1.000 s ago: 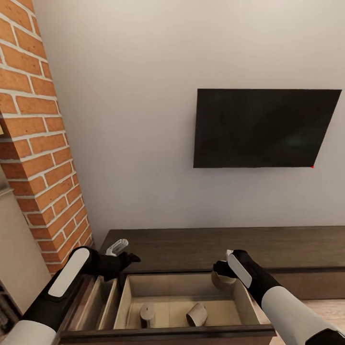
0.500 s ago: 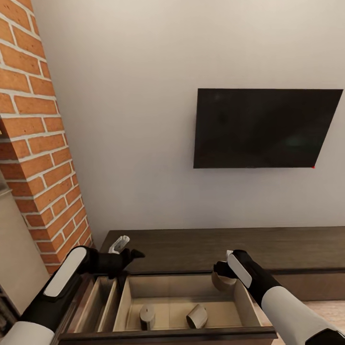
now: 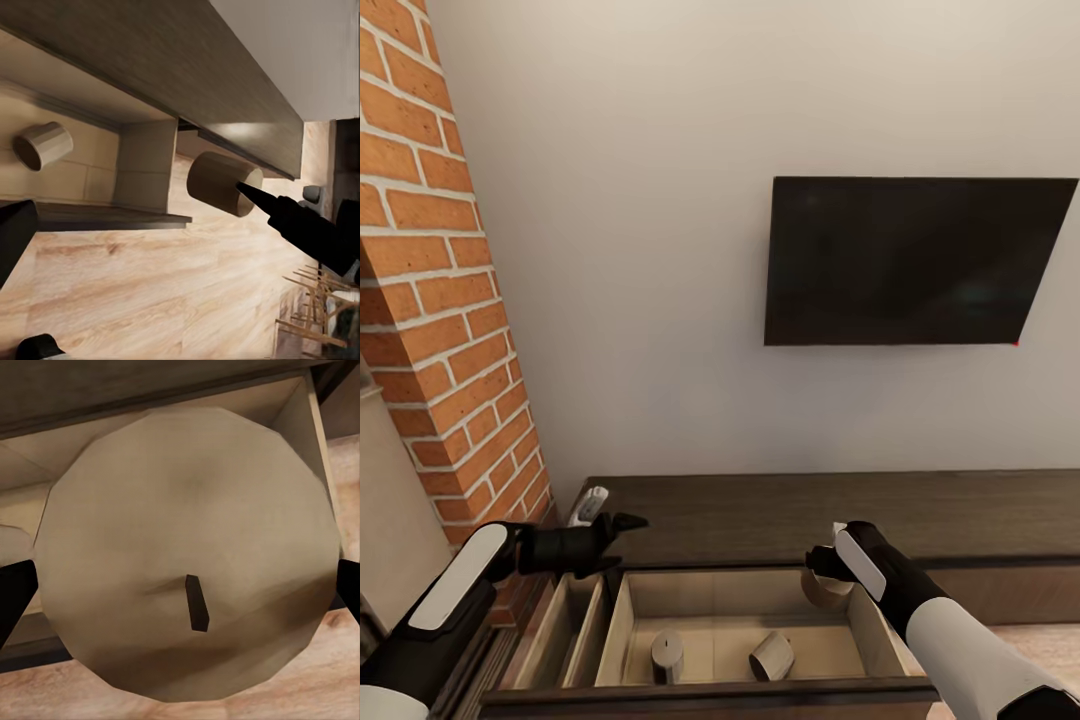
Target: Place each of the two pumpkins and all three candles from the living room inside a cabinet in the living room (use any cabinet), then make sure every cabinet is closed, and position the cauldron so it is next to a table in the living room.
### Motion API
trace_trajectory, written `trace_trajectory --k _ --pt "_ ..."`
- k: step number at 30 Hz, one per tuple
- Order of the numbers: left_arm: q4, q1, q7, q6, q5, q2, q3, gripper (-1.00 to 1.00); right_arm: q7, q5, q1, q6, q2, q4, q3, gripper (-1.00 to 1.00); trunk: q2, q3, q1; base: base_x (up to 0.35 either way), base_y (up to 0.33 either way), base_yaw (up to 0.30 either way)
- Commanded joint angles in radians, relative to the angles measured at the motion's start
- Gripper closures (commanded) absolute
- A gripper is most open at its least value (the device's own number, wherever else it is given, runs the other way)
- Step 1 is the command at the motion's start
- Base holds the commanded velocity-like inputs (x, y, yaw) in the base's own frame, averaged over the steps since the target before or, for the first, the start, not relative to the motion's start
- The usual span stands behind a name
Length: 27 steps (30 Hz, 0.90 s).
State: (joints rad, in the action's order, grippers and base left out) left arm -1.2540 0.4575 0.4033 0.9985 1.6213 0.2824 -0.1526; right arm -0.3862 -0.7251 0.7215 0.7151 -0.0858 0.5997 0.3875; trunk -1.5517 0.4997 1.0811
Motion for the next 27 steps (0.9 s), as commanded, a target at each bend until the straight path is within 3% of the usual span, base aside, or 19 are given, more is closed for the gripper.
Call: trace_trajectory --k 1,3,6,27 --pt "-0.001 -0.002 -0.017 0.0 0.015 0.009 -0.002 -1.0 -0.009 -0.012 0.001 0.001 -0.001 0.002 0.007 1.0 -0.008 0.004 0.004 0.0 0.0 0.0" --pt "0.0 -0.007 -0.066 -0.001 0.019 0.019 -0.002 -1.0 -0.009 -0.016 0.001 0.001 -0.002 0.002 0.007 1.0 -0.022 0.011 0.012 0.0 0.0 0.0" --pt "0.0 -0.009 -0.086 -0.001 0.021 0.023 -0.002 -1.0 -0.01 -0.012 0.001 0.0 -0.002 0.003 0.007 1.0 -0.043 0.02 0.023 0.0 0.0 0.0" --pt "-0.001 -0.01 -0.095 0.0 0.022 0.023 -0.008 -1.0 -0.004 -0.01 0.001 -0.003 -0.002 0.005 0.008 1.0 -0.19 0.086 0.104 0.0 0.0 0.0"
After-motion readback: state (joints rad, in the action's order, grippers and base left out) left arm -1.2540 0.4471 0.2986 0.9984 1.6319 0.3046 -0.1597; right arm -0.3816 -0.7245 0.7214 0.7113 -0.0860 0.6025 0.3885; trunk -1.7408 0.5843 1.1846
